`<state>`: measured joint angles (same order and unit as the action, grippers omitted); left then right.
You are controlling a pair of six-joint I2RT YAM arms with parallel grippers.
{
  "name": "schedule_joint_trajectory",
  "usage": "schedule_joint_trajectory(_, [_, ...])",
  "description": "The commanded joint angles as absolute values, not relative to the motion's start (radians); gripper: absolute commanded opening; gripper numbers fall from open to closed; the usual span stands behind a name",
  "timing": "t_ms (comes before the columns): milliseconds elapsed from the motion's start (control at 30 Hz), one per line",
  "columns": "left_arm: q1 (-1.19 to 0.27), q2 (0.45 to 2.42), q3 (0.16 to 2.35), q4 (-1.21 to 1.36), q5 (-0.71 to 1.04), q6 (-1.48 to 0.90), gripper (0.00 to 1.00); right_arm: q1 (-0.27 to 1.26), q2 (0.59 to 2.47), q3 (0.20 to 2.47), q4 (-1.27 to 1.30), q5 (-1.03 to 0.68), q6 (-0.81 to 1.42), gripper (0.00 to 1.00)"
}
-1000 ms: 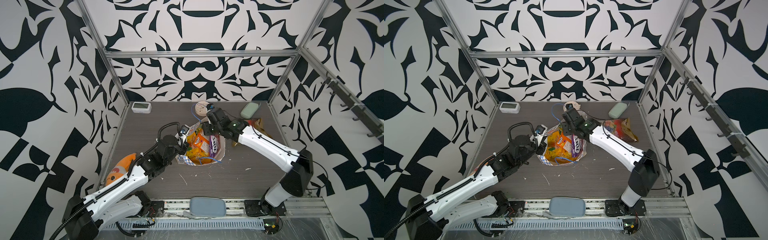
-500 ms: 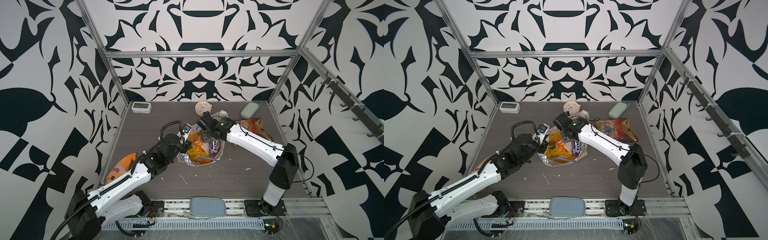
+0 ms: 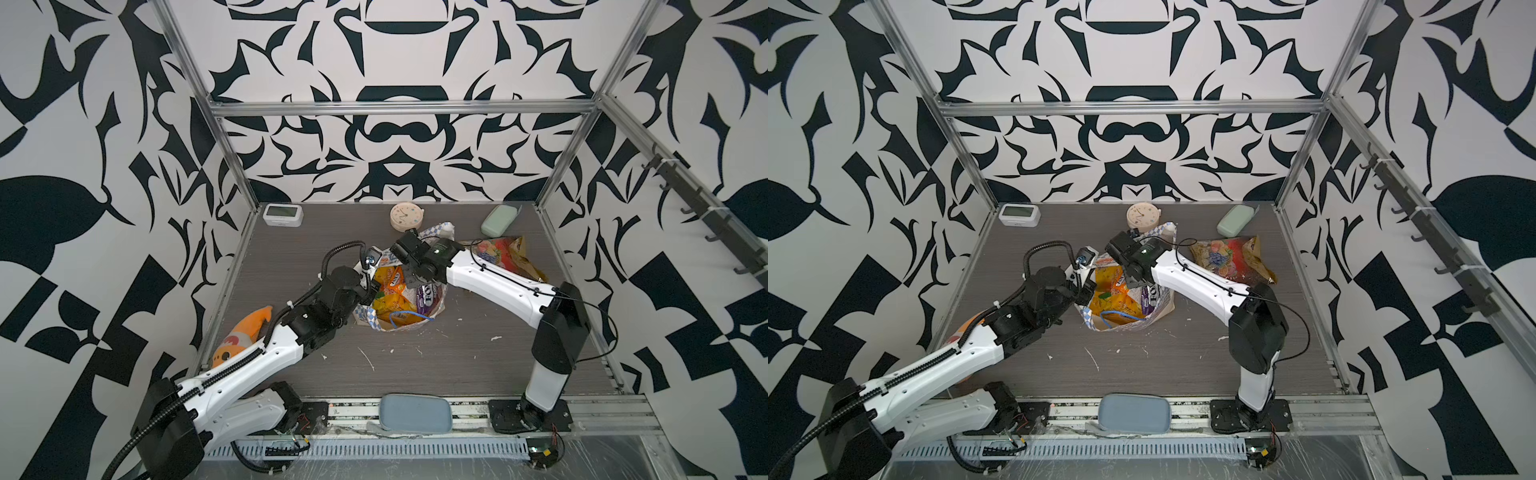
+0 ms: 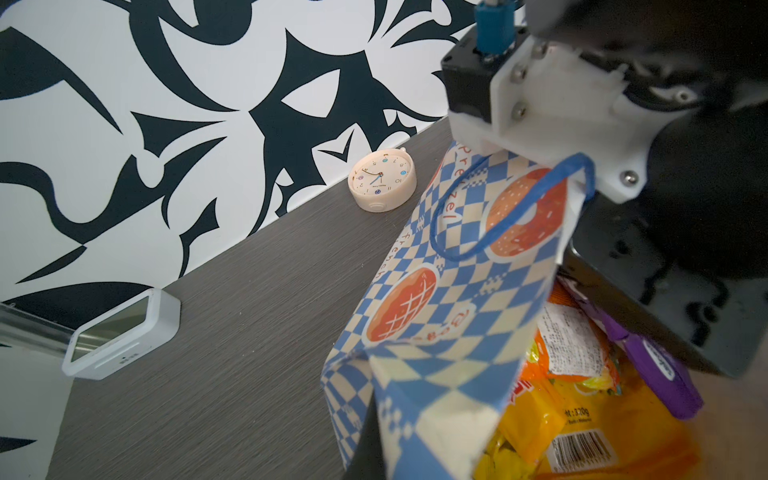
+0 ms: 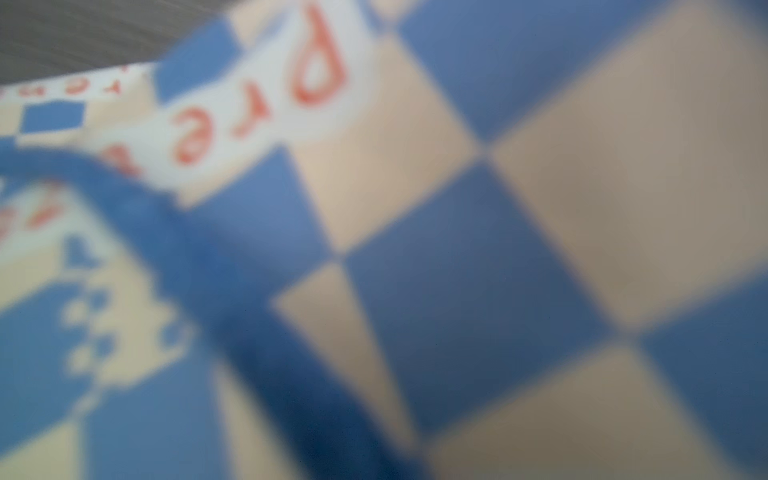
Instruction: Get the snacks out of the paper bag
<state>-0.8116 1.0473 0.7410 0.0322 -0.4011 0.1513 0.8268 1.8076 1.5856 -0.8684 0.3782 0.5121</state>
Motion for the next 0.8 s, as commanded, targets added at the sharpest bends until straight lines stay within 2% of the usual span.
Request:
schedule_joint_trajectory(0, [-0.822, 1.039, 0.766, 0.223, -0.413, 0.175, 0.00, 0.822, 1.833, 1.569, -0.824, 0.379, 0.517, 0.08])
schedule_joint_trajectory(67, [-0.822, 1.057, 0.764, 0.251, -0.470, 0.180, 0.00, 0.822, 1.839, 1.579, -0.809, 0.388, 0.509, 0.01])
schedule_joint_trajectory(267, [-0.766, 1.185, 0.824, 0.335, -0.776, 0.161, 0.00, 0.815, 1.857, 1.592, -0.611, 0.333, 0.402, 0.00])
schedule_joint_trajectory(400, [-0.588, 1.217, 0.899, 0.250, -0.625, 0.015, 0.00, 0.764, 1.921, 1.708, -0.545, 0.206, 0.356, 0.00])
schedule_joint_trajectory(467, [-0.532, 1.230, 0.935, 0.246, -0.576, 0.018, 0.00, 0.731, 1.949, 1.767, -0.499, 0.100, 0.351, 0.00])
schedule_joint_trajectory(633, [-0.495, 1.264, 1.030, 0.255, -0.504, 0.122, 0.00, 0.673, 2.029, 1.950, -0.476, -0.039, 0.343, 0.00])
schedule_joint_trajectory(767, [-0.496, 1.244, 1.021, 0.249, -0.442, 0.114, 0.00, 0.630, 2.024, 1.958, -0.413, -0.172, 0.398, 0.00])
